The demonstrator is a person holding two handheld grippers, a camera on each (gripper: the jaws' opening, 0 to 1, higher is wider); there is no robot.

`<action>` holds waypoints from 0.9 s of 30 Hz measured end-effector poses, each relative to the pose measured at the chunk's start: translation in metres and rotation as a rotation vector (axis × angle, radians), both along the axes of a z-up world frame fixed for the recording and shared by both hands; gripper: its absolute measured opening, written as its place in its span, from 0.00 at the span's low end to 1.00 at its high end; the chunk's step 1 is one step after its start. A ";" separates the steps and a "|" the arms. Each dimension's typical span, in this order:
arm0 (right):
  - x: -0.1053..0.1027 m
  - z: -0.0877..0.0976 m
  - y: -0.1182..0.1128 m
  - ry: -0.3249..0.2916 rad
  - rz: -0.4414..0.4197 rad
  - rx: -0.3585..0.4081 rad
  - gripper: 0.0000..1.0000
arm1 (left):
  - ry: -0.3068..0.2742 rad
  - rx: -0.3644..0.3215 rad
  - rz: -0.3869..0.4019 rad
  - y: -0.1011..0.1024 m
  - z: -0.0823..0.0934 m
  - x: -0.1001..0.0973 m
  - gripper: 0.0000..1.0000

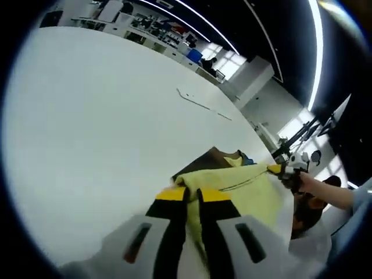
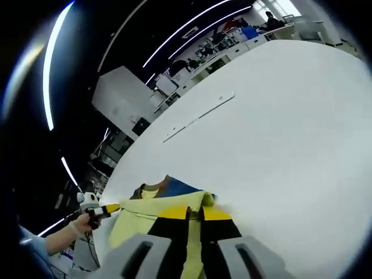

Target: Fold the garment on the visible template until the final outline fits inside the template.

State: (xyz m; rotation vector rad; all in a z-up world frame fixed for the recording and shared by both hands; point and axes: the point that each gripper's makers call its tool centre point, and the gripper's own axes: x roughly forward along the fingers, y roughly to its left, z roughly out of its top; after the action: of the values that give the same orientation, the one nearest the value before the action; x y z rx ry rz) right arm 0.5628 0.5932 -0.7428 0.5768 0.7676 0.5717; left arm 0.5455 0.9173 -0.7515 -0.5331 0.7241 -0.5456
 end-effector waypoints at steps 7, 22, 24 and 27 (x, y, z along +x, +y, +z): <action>-0.001 0.002 0.006 -0.012 0.025 0.014 0.12 | -0.024 -0.018 -0.047 -0.010 0.005 -0.002 0.21; 0.016 0.009 0.017 -0.034 0.028 0.044 0.18 | -0.054 -0.039 -0.088 -0.027 0.009 0.011 0.37; 0.020 0.009 0.016 -0.042 0.022 0.034 0.22 | -0.061 -0.031 -0.081 -0.026 0.009 0.014 0.39; 0.025 0.010 0.016 -0.045 0.014 0.034 0.26 | -0.075 -0.023 -0.062 -0.024 0.011 0.020 0.45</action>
State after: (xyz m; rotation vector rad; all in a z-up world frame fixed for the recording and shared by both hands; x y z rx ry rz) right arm 0.5882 0.6090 -0.7329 0.5881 0.7210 0.6103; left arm 0.5657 0.8937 -0.7409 -0.5103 0.6651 -0.6292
